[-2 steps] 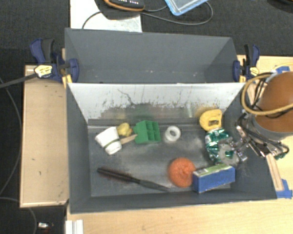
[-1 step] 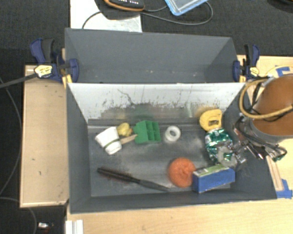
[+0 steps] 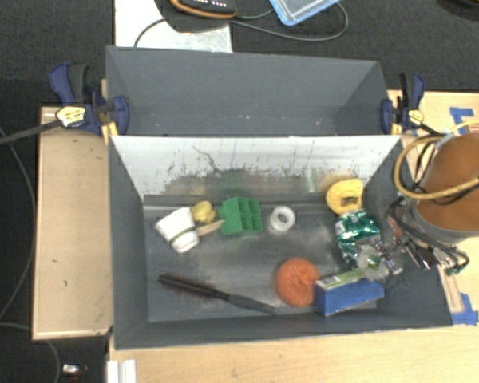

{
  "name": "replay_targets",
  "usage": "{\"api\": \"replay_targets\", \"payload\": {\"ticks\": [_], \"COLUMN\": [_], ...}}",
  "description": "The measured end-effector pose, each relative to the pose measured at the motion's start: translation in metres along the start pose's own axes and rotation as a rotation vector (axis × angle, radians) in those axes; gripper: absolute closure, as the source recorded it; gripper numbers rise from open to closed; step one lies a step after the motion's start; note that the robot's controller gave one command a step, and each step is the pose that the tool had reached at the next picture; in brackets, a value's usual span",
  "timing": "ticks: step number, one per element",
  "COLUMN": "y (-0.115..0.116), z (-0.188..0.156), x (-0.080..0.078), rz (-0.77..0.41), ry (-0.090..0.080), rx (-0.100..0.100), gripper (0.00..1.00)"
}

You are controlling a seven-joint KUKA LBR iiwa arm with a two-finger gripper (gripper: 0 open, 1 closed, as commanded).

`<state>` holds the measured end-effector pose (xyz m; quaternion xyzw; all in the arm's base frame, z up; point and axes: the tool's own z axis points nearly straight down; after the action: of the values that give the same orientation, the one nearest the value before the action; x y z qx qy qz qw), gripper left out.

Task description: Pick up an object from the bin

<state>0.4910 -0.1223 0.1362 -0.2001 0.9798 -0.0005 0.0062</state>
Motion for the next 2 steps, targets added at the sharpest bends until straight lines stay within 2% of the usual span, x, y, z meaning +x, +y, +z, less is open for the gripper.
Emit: {"api": "replay_targets", "payload": {"ticks": [1,2], "y": [-0.005,0.0], "z": [0.003,0.007], "x": [-0.01,0.002], "rz": [-0.124,-0.055], "ry": [-0.005,-0.002], "rx": [0.003,0.0], "gripper": [1.0,1.0]}}
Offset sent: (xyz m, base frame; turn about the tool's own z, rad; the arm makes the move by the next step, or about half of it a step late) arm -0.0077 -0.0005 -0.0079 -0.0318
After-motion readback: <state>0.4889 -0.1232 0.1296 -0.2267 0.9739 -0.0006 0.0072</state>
